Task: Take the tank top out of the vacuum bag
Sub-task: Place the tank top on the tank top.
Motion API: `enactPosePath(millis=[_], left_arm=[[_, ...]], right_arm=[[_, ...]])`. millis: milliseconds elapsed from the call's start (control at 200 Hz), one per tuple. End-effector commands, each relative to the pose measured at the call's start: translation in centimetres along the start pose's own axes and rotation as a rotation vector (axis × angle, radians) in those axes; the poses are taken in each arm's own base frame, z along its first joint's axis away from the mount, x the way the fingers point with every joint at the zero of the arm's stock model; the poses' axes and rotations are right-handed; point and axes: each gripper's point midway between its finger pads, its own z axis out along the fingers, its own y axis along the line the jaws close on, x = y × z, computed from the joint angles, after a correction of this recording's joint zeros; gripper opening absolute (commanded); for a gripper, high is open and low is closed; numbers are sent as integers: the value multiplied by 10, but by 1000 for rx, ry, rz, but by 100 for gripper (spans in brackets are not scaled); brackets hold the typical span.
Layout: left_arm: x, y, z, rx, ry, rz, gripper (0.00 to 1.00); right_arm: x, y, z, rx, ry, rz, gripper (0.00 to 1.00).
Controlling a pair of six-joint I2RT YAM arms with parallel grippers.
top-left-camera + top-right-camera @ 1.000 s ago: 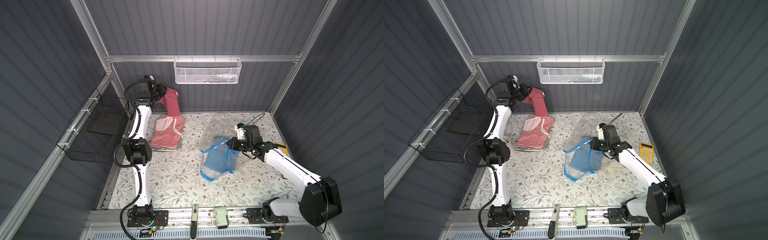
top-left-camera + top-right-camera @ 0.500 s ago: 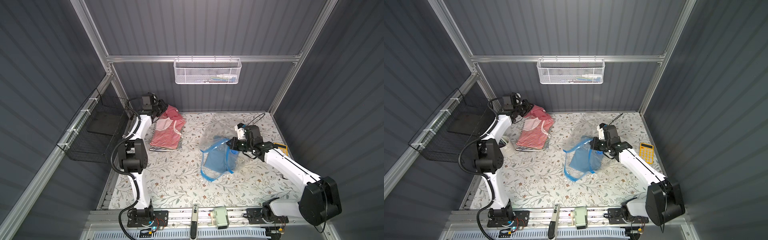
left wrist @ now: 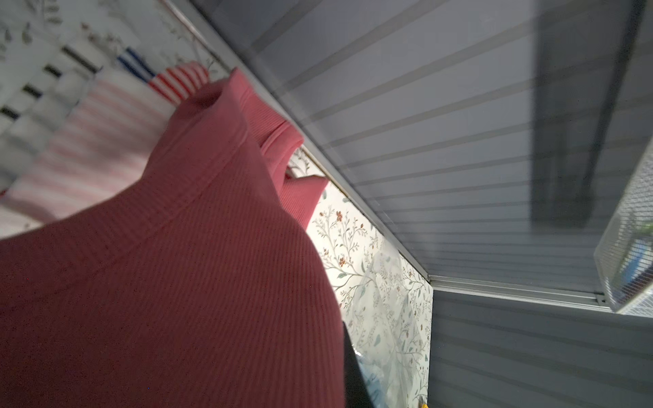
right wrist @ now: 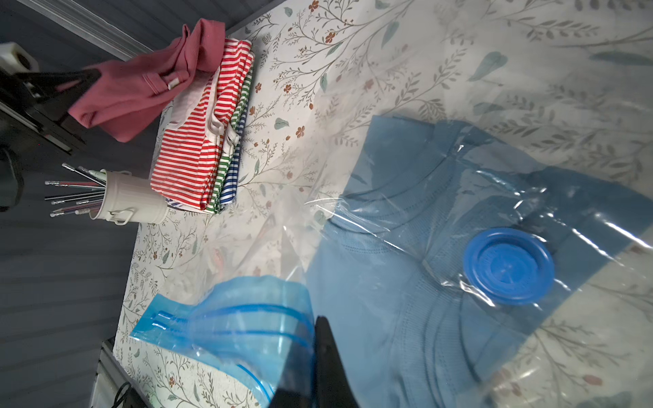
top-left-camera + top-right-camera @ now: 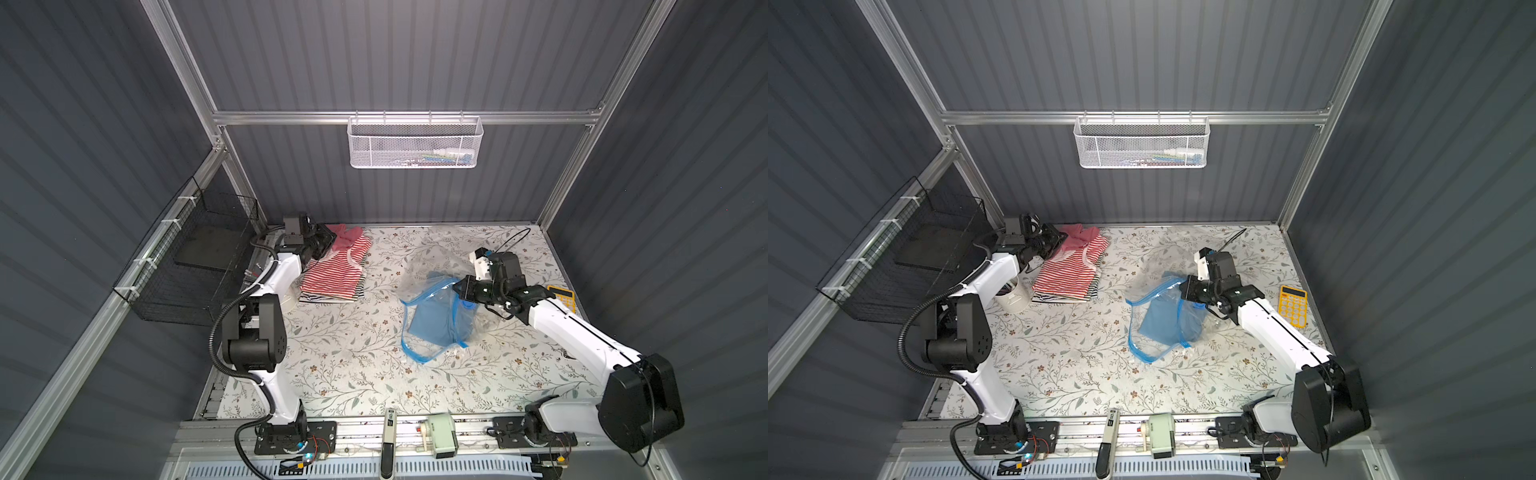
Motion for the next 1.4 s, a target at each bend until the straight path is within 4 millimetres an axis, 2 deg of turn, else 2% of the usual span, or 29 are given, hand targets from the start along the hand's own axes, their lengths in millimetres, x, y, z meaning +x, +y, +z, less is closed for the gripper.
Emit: enactPosePath(millis=[0,155,205,335,570,870,1050,1235,1396], left_arm=[[7,4,-8,14,-10,-83,0],[21,16,-8,6,3,-139,0],[24,20,-7,4,5,-151,0],[22,28,-6,-23,-18,-158,0],[23,27,-5,-4,-14,-184,0],[25,18,-19,4,-22,-183,0],[32,28,-19,-19,-13,-192,0],[36,27,-25,-22,-9,-176,0],[54,36,-23,-42,37,-174,0]], right_arm=[[0,1,-4,-9,-9,5,0],[0,0,-3,-10,-11,12,0],[3,6,-2,-45,10,11,0],[3,7,-1,-48,12,13,0],[4,4,3,-45,20,18,0],[4,9,-4,-66,6,35,0],[5,8,-9,-57,-2,29,0],[7,9,-10,-62,0,33,0],[9,8,-10,-63,-3,33,0]])
